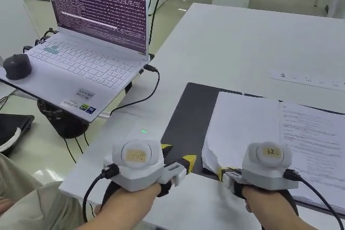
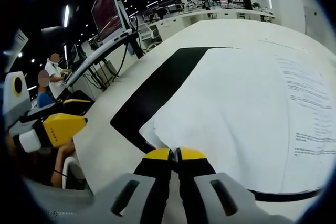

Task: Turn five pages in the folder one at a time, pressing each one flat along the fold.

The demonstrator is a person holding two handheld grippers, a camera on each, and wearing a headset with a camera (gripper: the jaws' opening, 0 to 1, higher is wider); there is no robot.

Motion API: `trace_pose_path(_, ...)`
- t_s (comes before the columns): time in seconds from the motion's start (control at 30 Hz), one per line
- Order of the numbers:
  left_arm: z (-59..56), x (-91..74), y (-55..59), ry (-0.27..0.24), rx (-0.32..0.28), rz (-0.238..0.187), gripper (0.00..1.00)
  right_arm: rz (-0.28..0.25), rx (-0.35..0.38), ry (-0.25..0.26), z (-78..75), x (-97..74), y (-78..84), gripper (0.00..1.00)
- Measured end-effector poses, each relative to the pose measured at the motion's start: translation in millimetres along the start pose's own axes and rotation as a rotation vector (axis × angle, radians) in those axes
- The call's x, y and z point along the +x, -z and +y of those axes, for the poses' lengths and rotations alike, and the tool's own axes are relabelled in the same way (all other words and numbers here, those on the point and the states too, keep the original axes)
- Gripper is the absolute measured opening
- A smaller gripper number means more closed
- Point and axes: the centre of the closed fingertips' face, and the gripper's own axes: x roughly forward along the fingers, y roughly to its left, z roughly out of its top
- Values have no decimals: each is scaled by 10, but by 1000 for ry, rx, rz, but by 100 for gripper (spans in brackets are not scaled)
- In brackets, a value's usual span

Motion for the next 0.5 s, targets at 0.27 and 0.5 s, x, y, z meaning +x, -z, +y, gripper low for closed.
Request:
trace_pose_path(0.27, -11, 9, 3, -1, 5, 3, 34, -9, 3, -50, 105, -25, 15, 8)
trace_pose_path(0.5, -78, 64, -1, 11, 17, 13, 33, -43, 20, -83, 173, -146, -37, 5)
